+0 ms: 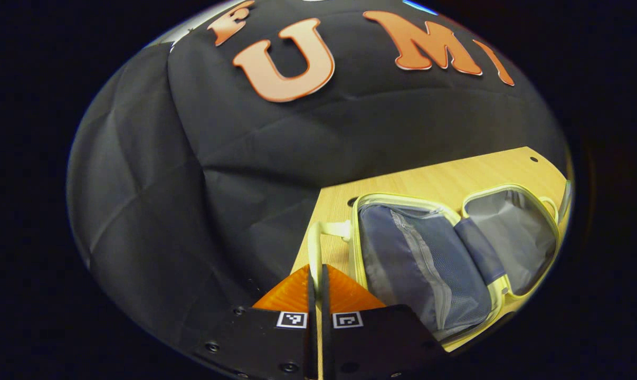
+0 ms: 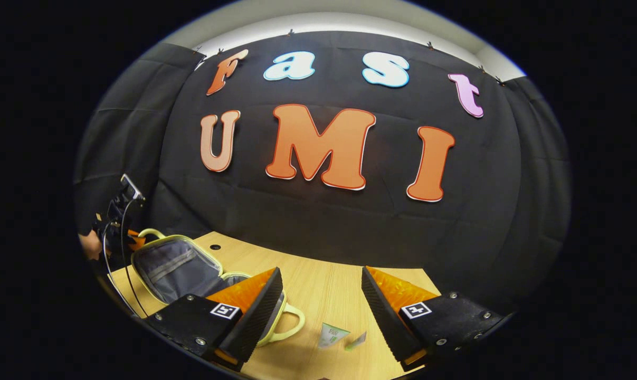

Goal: First open the suitcase, pack the skin care products into it, and then close the suitcase.

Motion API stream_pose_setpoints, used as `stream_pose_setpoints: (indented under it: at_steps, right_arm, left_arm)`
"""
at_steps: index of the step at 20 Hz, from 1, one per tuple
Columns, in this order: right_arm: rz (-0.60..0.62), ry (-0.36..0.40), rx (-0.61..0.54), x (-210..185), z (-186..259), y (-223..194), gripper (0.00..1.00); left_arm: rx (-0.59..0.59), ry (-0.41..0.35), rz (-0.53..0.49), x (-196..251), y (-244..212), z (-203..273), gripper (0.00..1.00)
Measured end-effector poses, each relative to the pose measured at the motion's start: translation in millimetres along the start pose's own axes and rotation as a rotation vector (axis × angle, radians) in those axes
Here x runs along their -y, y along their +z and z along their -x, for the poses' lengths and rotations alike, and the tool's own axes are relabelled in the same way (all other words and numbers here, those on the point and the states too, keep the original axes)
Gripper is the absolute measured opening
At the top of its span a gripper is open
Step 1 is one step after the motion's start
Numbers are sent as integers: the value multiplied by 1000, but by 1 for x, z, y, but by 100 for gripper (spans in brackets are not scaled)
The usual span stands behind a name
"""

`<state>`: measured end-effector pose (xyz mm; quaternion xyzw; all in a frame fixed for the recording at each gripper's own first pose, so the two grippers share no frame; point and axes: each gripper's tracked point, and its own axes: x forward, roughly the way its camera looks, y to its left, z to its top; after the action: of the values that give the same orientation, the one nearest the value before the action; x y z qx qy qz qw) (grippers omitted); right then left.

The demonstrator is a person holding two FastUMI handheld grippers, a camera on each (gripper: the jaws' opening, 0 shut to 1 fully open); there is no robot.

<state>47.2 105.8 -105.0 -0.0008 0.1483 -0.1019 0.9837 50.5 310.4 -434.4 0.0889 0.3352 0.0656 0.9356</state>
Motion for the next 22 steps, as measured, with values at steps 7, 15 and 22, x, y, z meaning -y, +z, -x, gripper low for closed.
stream_pose_setpoints:
  at_steps: [7, 15, 22]
  right_arm:
    - [-10, -60, -61, 1, -2, -21, 95]
    - [-126, -68, -82, 16, -14, -37, 96]
    - [-129, -85, -135, 54, -7, -68, 96]
  left_arm:
    - [-95, 57, 90, -9, -61, -31, 18]
    - [156, 1, 149, 54, 33, 31, 69]
    - [268, -257, 149, 192, 88, 75, 95]
